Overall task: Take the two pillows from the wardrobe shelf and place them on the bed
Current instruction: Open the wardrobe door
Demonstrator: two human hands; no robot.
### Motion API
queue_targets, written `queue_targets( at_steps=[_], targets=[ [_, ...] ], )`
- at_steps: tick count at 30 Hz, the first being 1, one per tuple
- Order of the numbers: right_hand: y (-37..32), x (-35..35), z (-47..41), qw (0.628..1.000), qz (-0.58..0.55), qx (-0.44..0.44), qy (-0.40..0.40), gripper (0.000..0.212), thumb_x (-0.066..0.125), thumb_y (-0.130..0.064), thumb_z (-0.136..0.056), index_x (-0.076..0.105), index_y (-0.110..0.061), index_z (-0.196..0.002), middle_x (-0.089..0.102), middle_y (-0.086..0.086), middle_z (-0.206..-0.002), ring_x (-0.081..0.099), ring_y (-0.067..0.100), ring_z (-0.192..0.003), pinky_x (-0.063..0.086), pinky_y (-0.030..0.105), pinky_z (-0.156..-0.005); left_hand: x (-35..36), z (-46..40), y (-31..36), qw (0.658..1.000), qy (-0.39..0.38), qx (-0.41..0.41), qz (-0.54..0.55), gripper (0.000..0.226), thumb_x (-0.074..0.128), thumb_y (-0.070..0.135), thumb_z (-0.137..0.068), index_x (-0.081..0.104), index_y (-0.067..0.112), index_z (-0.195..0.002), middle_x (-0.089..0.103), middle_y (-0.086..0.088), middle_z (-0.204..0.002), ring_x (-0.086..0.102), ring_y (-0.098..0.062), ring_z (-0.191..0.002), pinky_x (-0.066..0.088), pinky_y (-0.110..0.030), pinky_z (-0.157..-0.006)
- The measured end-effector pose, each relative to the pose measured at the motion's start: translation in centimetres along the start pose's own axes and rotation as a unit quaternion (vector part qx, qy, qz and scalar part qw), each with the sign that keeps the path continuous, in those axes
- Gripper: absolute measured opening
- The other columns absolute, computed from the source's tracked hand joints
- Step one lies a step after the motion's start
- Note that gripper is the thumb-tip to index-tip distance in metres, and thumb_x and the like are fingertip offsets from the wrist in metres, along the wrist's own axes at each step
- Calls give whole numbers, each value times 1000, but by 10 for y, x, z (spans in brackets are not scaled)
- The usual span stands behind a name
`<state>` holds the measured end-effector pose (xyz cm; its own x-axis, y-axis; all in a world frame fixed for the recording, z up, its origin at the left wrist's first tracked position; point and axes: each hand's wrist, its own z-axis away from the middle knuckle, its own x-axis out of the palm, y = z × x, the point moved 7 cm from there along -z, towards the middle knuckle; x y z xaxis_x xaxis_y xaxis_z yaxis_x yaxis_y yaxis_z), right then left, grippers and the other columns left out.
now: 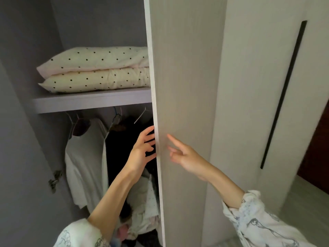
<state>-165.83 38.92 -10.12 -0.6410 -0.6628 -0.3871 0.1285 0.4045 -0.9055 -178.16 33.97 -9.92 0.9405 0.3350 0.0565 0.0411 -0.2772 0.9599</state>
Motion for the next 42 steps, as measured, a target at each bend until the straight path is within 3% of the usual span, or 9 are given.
queue_targets(
  at_steps=[5, 12, 17, 22, 26, 29, 32, 37, 42],
  targets=[
    [2, -16, 42, 998, -44, 31, 20, 61, 34, -2, -96, 16, -30, -146, 20, -10, -153, 34, 7, -133, 31, 37, -111, 35, 24, 9, 1000, -23, 12, -2, 55, 42, 14, -72, 56, 38, -120, 62, 2, -118, 61, -12, -107, 50, -43, -91],
    [14, -57, 103, 995, -70, 51, 53, 57, 35, -4, -96, 22, -30, -145, 35, -9, -146, 38, 2, -127, 33, 32, -109, 111, 51, 10, 997, -71, 7, 15, 47, 45, 23, -78, 56, 41, -120, 56, -2, -125, 53, -15, -117, 45, -47, -97],
    [22, -101, 153, 989, -101, 65, 91, 57, 28, 4, -95, 23, -25, -145, 33, -12, -143, 34, 3, -129, 32, 21, -102, 187, 66, 7, 995, -98, -9, 29, 45, 39, 12, -93, 53, 44, -121, 50, 1, -133, 46, -10, -124, 41, -44, -101],
    [29, -147, 187, 982, -123, 87, 114, 55, 31, -2, -97, 26, -31, -144, 28, -15, -149, 26, 10, -136, 20, 43, -111, 251, 70, 12, 991, -128, -32, 20, 28, 36, 36, -97, 53, 47, -115, 50, 8, -131, 46, -1, -119, 40, -43, -101],
    [31, -171, 201, 977, -141, 91, 128, 57, 30, -1, -95, 36, -43, -132, 39, -28, -128, 39, 1, -120, 22, 49, -106, 282, 66, 13, 989, -144, -41, -10, 33, 28, 44, -97, 48, 39, -123, 49, 17, -126, 47, 1, -117, 35, -42, -104],
    [36, -188, 208, 972, -159, 98, 142, 62, 27, 5, -92, 44, -50, -114, 45, -31, -117, 46, -7, -106, 30, 43, -98, 302, 68, 14, 983, -177, -41, -23, 35, 22, 46, -98, 42, 39, -125, 45, 16, -134, 46, -2, -119, 35, -41, -104],
    [40, -204, 216, 966, -178, 99, 159, 61, 28, 7, -91, 38, -33, -137, 43, -19, -125, 41, 3, -116, 32, 44, -104, 310, 68, 11, 979, -187, -56, -53, 42, 24, 47, -97, 39, 33, -133, 47, 8, -135, 47, -10, -121, 38, -41, -104],
    [45, -219, 225, 959, -111, 125, 229, 41, 39, -9, -96, 43, -18, -136, 44, -3, -139, 42, 14, -127, 39, 39, -104, 280, 61, 19, 981, -140, -37, -129, 32, 39, 35, -97, 45, 29, -128, 56, 1, -126, 54, -15, -114, 43, -38, -100],
    [30, -199, 201, 975, -47, 125, 176, 38, 44, -20, -95, 45, -20, -133, 50, -2, -129, 50, 16, -117, 42, 37, -100, 245, 49, 28, 975, -120, -13, -188, 27, 42, 23, -97, 53, 27, -121, 60, -1, -119, 57, -17, -110, 45, -35, -93]
  ],
)
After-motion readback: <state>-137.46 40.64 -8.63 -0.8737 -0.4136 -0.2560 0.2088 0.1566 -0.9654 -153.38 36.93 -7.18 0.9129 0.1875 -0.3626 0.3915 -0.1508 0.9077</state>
